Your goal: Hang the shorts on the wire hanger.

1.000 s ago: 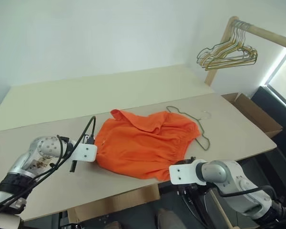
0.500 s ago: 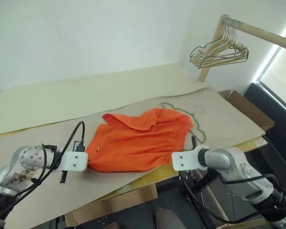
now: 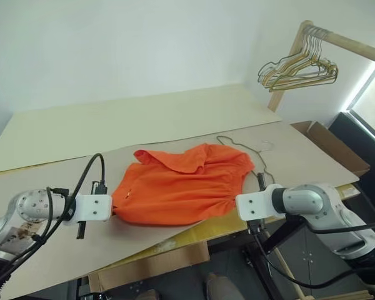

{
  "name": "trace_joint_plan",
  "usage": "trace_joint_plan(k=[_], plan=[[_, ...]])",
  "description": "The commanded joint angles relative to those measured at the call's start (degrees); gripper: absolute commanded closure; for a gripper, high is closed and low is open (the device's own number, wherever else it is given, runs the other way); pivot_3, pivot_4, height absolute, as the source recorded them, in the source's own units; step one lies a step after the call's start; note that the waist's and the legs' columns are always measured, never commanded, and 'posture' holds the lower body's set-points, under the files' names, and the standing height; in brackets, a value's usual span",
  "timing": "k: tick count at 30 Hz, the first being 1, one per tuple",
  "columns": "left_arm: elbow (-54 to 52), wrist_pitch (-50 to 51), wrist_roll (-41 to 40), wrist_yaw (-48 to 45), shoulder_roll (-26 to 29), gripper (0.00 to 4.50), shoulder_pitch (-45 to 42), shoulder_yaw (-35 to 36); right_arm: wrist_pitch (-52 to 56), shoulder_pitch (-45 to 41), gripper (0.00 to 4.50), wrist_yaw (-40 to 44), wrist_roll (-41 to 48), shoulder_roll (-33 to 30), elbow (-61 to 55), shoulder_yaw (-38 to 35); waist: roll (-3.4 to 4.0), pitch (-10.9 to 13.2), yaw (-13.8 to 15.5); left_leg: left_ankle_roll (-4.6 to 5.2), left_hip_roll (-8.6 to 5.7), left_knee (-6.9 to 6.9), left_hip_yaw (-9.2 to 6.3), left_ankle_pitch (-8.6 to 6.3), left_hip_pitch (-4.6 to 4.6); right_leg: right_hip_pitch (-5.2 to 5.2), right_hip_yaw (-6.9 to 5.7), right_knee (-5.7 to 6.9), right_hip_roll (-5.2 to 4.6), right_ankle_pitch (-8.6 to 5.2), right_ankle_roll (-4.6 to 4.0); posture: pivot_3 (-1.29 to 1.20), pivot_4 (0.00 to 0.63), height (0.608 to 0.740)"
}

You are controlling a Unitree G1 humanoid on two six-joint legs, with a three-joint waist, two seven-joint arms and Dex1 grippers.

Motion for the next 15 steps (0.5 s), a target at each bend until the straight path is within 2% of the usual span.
trace_joint_plan(k=[1,5,9,11,15], plan=[[-1.4,0.4,0.1,0.9,0.6,4.5,0.7,1.7,-0.5,1.4,2.77,-1.6,-2.5,0.9,-1.6,0.6,0.0,0.0,0.1,0.0,-0.01,0.0,0.01,0.0,0.0,0.0,0.0,0.0,-0.01,0.0,0.0,-0.2,0.023,0.74],[-0.9,0.1,0.4,1.1,1.1,4.5,1.9,2.0,1.1,3.7,1.43,-1.3,-3.7,2.6,-3.6,1.6,0.0,0.0,0.2,0.0,-0.01,0.0,0.03,0.0,0.01,0.0,0.02,0.01,0.0,0.0,0.0,-0.21,0.026,0.74],[0.0,-0.3,1.0,1.1,1.7,4.5,1.7,2.1,1.8,4.6,0.04,1.3,-2.5,1.3,-5.1,0.4,0.0,0.0,0.2,0.0,-0.02,0.01,0.04,0.0,0.0,0.01,0.02,0.0,-0.01,0.0,0.0,-0.21,0.025,0.74],[0.5,-0.7,1.4,1.0,1.8,4.5,1.1,1.8,1.9,4.8,0.04,4.0,0.3,-0.5,-6.1,-1.2,0.02,0.0,0.2,0.0,-0.02,0.01,0.04,0.0,0.0,0.01,0.02,-0.01,-0.01,0.0,0.0,-0.22,0.024,0.74],[0.4,-0.3,1.6,1.1,1.1,4.5,-0.2,1.2,5.4,3.4,0.04,5.0,3.4,-0.2,-7.7,-2.9,0.02,0.0,0.1,0.0,0.0,0.02,0.03,0.0,0.01,0.02,0.0,0.0,0.01,0.0,0.0,-0.22,0.028,0.74]])
